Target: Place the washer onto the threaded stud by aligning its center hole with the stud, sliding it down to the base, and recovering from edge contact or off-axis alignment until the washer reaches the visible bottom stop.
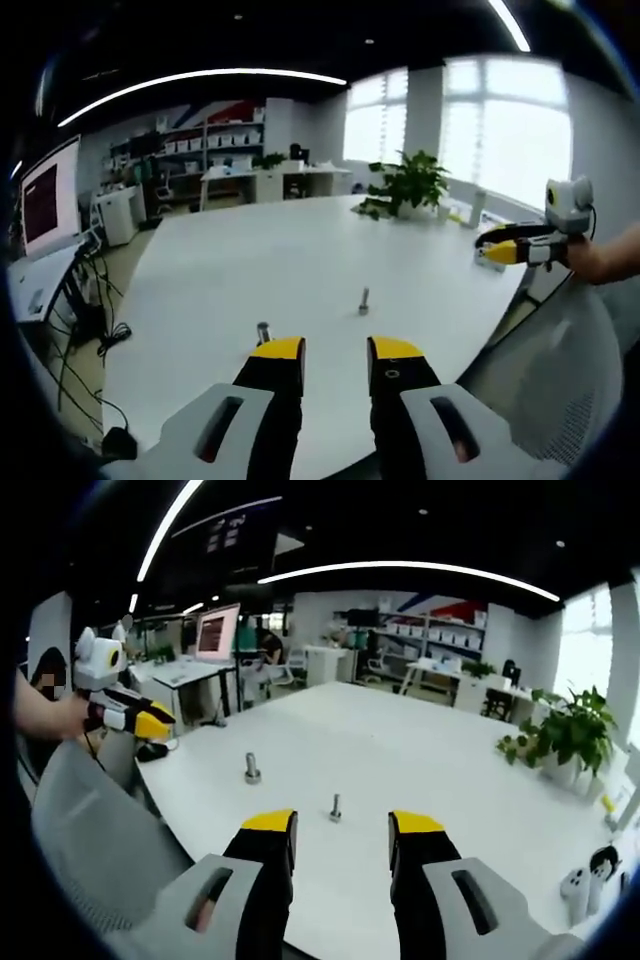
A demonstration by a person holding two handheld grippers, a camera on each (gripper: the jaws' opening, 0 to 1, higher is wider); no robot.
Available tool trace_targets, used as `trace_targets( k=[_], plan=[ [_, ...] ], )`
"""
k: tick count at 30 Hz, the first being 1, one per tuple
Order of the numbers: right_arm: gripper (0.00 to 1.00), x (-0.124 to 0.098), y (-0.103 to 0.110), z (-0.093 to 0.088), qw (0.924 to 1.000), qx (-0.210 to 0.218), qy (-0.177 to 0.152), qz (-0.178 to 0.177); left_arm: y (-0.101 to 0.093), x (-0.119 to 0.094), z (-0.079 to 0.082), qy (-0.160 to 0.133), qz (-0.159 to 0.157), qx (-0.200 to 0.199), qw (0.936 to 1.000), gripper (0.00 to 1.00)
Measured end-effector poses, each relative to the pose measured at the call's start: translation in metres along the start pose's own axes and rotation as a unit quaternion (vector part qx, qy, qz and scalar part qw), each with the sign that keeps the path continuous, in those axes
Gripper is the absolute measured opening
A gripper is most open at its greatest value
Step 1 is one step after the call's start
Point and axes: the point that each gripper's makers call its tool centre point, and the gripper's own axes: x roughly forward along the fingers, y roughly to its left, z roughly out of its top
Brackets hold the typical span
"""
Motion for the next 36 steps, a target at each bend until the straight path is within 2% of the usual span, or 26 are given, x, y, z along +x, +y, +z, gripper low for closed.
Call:
trace_targets(
  k=[4, 8, 26, 32, 36],
  plan=[
    [0.38, -0.0002, 0.0006, -0.0039, 1.0000, 0.001, 0.006, 0.001, -0.0041, -0.0007, -0.0009, -0.003, -0.010, -0.009, 0.9999, 0.24],
    [0.38, -0.0005, -0.0006, 0.0016, 1.0000, -0.001, -0.003, -0.002, -0.0052, 0.0023, 0.0023, -0.002, -0.013, 0.002, 0.9999, 0.25],
    [0.38, 0.0005, -0.0027, -0.0043, 1.0000, 0.000, 0.008, 0.000, -0.0057, 0.0016, 0.0007, 0.000, -0.006, 0.000, 1.0000, 0.25],
    [0.38, 0.0010, -0.0016, -0.0024, 1.0000, 0.005, 0.006, 0.000, -0.0098, 0.0033, -0.0019, 0.009, -0.015, 0.020, 0.9996, 0.25],
    [0.37, 0.0015, 0.0011, -0.0027, 1.0000, -0.003, 0.008, 0.003, -0.0074, 0.0021, -0.0031, 0.008, -0.012, 0.013, 0.9998, 0.25]
  ],
)
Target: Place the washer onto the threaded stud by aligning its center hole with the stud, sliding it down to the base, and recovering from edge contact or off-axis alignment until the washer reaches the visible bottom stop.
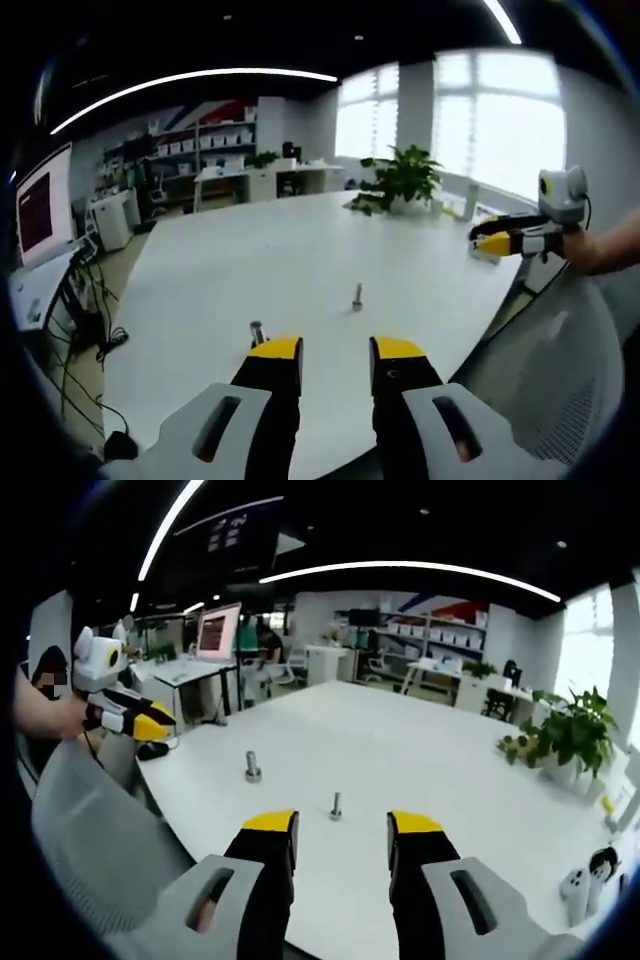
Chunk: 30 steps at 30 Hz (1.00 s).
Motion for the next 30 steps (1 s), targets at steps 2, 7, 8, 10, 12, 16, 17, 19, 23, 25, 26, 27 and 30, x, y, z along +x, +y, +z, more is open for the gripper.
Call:
trace_targets(
  k=[2, 7, 8, 10, 12, 16, 17, 19, 23, 25, 26, 27, 30],
  plan=[
    [0.37, 0.0004, -0.0001, -0.0005, 1.0000, 0.000, 0.002, 0.001, 0.0008, -0.0003, 0.0010, -0.003, 0.002, -0.003, 1.0000, 0.24],
    [0.37, 0.0004, -0.0030, -0.0003, 1.0000, 0.005, 0.001, -0.003, 0.0010, 0.0009, 0.0004, 0.001, 0.001, -0.001, 1.0000, 0.24],
    [0.37, 0.0002, -0.0034, -0.0005, 1.0000, 0.004, 0.001, -0.004, 0.0011, 0.0011, 0.0010, -0.001, 0.000, -0.002, 1.0000, 0.24],
    [0.37, 0.0006, -0.0040, -0.0025, 1.0000, 0.005, 0.004, -0.004, 0.0009, 0.0010, 0.0006, 0.000, 0.000, -0.003, 1.0000, 0.24],
    [0.37, 0.0012, -0.0047, -0.0037, 1.0000, 0.004, 0.007, -0.005, 0.0012, 0.0012, -0.0002, 0.002, 0.002, -0.003, 1.0000, 0.24],
    [0.37, 0.0027, -0.0061, -0.0042, 0.9999, 0.005, 0.011, -0.005, 0.0003, 0.0029, 0.0019, 0.001, -0.003, -0.002, 1.0000, 0.24],
    [0.37, 0.0024, -0.0063, -0.0037, 0.9999, 0.004, 0.009, -0.005, 0.0002, 0.0031, 0.0011, 0.002, -0.004, -0.004, 1.0000, 0.24],
    [0.37, 0.0013, -0.0052, -0.0046, 0.9999, 0.004, 0.011, -0.006, 0.0003, 0.0018, 0.0002, 0.002, -0.001, -0.005, 1.0000, 0.24],
    [0.37, 0.0018, -0.0051, -0.0042, 0.9999, 0.003, 0.009, -0.006, 0.0003, 0.0023, -0.0012, 0.006, -0.002, -0.004, 1.0000, 0.24],
    [0.37, 0.0018, -0.0050, -0.0035, 0.9999, 0.003, 0.009, -0.006, 0.0001, 0.0031, -0.0006, 0.006, -0.004, -0.004, 1.0000, 0.24],
    [0.37, 0.0016, -0.0053, -0.0034, 0.9999, 0.004, 0.009, -0.006, -0.0002, 0.0031, -0.0010, 0.007, -0.004, -0.004, 1.0000, 0.24],
    [0.37, 0.0016, -0.0061, -0.0040, 0.9999, 0.004, 0.009, -0.007, -0.0005, 0.0030, -0.0016, 0.008, -0.004, -0.003, 1.0000, 0.24],
    [0.37, 0.0012, -0.0057, -0.0051, 0.9999, 0.005, 0.011, -0.008, -0.0006, 0.0025, -0.0031, 0.010, -0.003, -0.001, 0.9999, 0.24]
  ],
)
